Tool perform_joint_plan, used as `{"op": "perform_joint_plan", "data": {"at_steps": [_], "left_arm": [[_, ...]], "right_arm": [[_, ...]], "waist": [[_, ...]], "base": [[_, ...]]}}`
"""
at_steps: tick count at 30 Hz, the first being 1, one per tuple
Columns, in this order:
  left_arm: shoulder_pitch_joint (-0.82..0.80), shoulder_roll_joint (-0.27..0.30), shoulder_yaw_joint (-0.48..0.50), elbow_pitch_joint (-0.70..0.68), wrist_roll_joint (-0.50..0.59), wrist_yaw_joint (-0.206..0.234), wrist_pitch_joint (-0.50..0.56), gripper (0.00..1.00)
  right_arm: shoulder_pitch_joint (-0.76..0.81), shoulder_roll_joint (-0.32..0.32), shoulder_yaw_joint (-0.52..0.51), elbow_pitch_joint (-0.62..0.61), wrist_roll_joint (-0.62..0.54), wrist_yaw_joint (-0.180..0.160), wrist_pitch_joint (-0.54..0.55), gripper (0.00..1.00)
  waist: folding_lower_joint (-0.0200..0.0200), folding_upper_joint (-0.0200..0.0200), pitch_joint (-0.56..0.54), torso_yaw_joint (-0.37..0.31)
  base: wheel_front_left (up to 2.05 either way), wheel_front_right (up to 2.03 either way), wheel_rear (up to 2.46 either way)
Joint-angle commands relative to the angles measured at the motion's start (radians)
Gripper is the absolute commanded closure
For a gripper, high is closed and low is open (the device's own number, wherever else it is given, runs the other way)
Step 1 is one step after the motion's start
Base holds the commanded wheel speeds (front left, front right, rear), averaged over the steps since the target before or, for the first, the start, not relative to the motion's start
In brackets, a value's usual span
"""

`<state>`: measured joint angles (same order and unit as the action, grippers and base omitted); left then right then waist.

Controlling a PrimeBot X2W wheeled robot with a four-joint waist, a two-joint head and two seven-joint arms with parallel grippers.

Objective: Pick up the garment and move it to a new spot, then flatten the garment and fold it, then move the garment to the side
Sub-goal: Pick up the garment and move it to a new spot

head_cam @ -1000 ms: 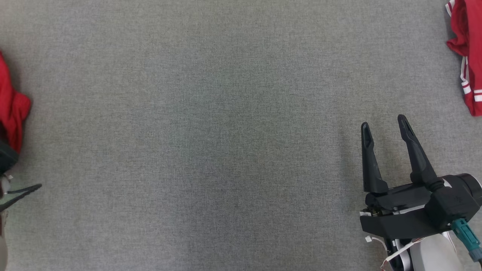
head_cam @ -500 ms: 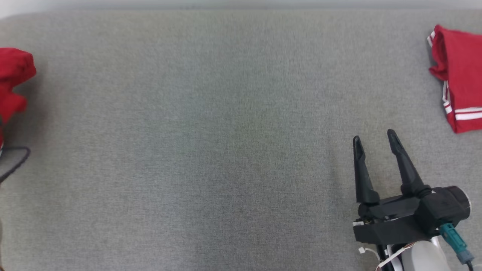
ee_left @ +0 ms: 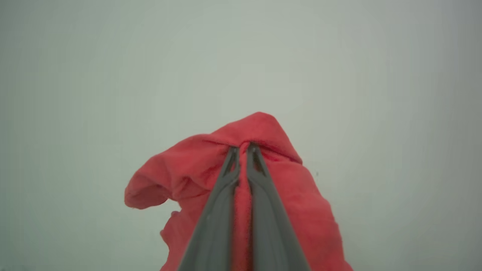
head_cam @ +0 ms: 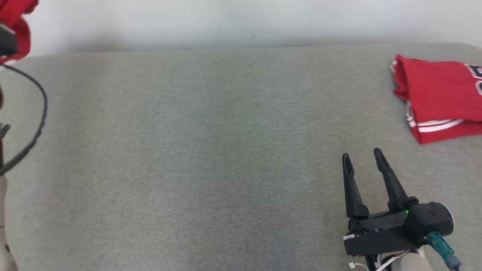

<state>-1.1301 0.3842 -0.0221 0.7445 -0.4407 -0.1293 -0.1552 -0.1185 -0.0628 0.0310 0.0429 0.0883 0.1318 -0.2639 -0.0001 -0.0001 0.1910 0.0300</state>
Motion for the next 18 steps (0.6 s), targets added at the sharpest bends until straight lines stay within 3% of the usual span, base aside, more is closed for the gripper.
{"op": "perform_joint_plan", "data": {"at_steps": [1,5,18], "left_arm": [[0.017,0.004,-0.013,-0.026,-0.012,-0.001,0.006,1.00],[0.053,0.007,-0.079,-0.162,-0.014,-0.001,0.028,1.00],[0.259,-0.161,-0.187,-0.477,-0.072,0.045,0.119,1.00]], "right_arm": [[0.015,0.006,0.000,0.002,0.010,-0.003,0.000,0.00],[0.024,0.010,0.001,0.015,0.026,-0.003,0.000,0.00],[0.023,0.014,-0.014,0.030,0.071,-0.003,0.000,0.00]], "waist": [[0.0001,0.0001,-0.028,-0.046],[0.0001,0.0001,-0.042,-0.107],[0.0001,0.0001,-0.013,-0.239]], "base": [[0.00,0.00,0.00],[0.00,0.00,0.00],[0.00,0.00,0.00]]}}
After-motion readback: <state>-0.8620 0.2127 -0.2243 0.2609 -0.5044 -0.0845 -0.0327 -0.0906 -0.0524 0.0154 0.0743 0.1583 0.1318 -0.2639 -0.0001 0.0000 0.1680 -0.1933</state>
